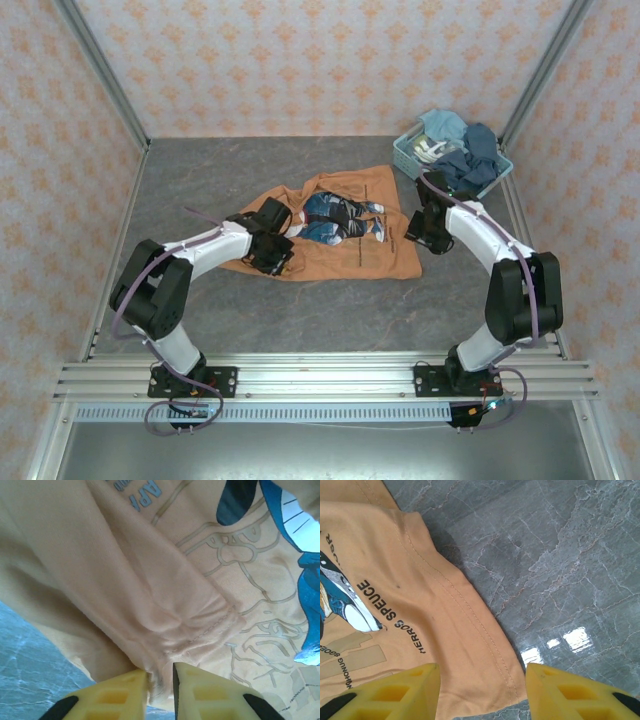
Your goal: Fold and stack the t-shirts
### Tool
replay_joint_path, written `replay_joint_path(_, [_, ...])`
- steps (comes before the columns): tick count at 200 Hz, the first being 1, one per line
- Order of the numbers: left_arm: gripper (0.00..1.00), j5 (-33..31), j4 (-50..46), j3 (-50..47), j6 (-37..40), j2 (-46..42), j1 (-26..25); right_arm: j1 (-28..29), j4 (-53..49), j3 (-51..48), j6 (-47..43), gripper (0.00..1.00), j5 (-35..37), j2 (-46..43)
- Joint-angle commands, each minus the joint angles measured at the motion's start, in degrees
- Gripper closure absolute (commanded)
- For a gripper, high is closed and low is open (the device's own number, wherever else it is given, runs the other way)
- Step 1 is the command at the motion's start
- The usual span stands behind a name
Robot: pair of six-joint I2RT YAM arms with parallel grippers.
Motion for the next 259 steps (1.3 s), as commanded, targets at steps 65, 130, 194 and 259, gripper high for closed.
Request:
replay_joint_path(65, [1.0,-2.7,-5.4,1.7,1.9,-4.8,1.3,0.2,-1.7,-6.0,4.8,0.52,2.9,-6.9])
replay_joint_path(130, [1.0,-1.3,-14.2,-4.0,8.1,-17.6,6.0,0.1,-2.4,-8.6,5.7,0.52,2.2,-9.8])
replay_joint_path(194, [1.0,1.3,-19.8,-15.9,10.9,-24.8,6.1,0.2,-2.7,-8.7,5.6,0.52,0.8,-8.1])
replay_joint_path(259, [0.4,-0.4,-20.7,-20.6,11.6,-28.6,5.9,0.4,-3.5,-8.1,4.5,0.52,-0.4,-7.3])
